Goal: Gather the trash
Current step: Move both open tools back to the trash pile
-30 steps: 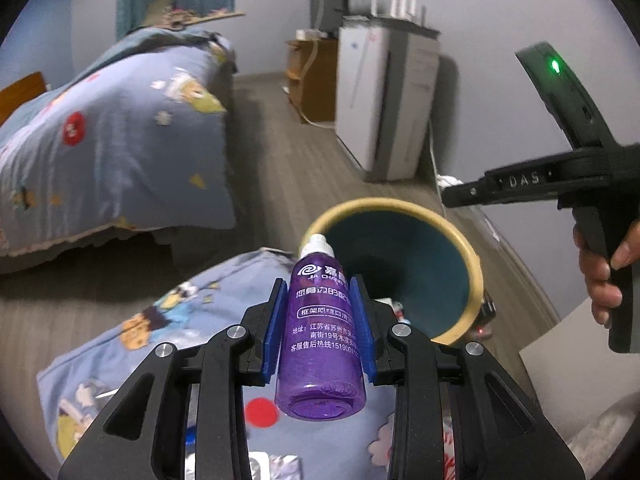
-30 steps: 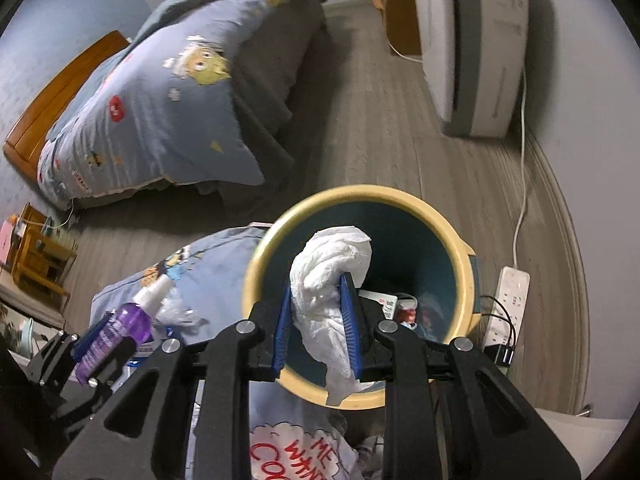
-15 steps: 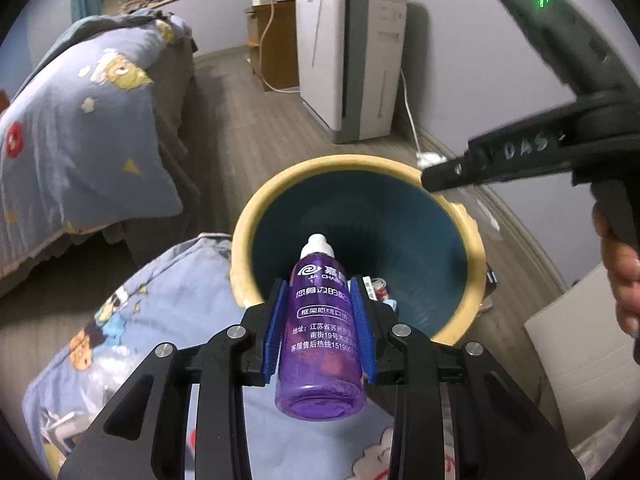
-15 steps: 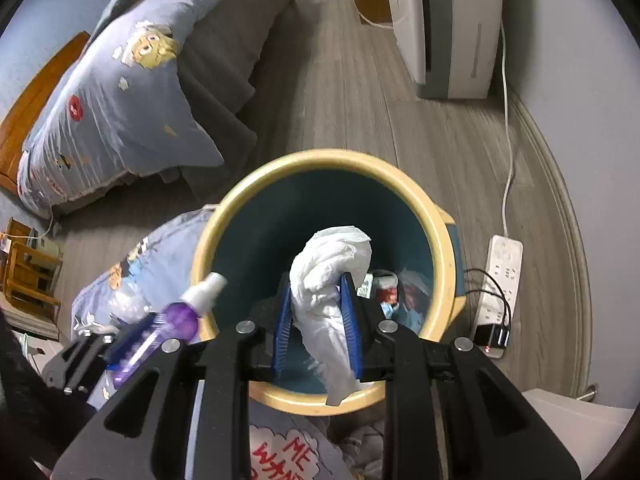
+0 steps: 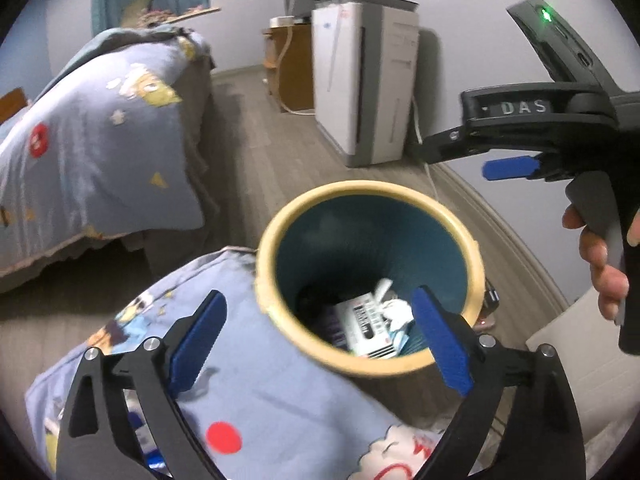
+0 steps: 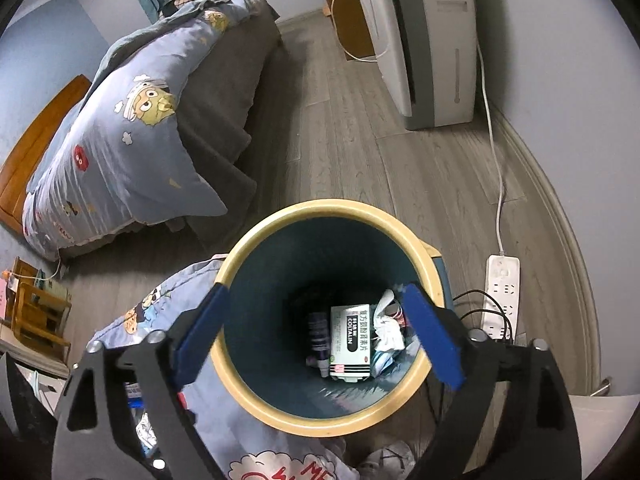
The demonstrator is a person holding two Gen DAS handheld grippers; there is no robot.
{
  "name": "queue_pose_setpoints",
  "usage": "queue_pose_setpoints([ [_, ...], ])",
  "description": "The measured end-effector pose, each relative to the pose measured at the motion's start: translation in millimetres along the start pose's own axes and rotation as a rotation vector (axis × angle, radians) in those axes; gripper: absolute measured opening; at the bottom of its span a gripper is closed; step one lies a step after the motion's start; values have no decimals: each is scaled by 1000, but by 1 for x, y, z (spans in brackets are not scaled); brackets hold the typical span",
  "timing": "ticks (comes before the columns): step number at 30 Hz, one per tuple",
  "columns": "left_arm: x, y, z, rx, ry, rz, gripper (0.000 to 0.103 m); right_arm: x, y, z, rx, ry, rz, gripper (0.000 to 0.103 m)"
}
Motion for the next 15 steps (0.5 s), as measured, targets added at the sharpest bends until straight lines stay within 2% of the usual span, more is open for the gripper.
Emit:
queue_pose_setpoints([
  [6, 47, -17, -34, 18, 60, -91, 95, 26, 0, -10, -27, 12, -37, 97],
  [11, 99, -31, -82, 5, 166, -118, 96, 59, -2, -20, -49, 33, -97, 97],
  [15, 143, -53, -120, 19, 243, -195, 96, 86, -11, -27, -48, 43, -153, 97],
])
Point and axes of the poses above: each gripper's, at about its wrist camera, not at the fingertips, and z roughly the way its jaws point, x to its left, y to its top, the point moved 9 cm from there along z, roughly the way its jaws point, and after that the axes turned 1 degree about -y, right-handed, at the moved point
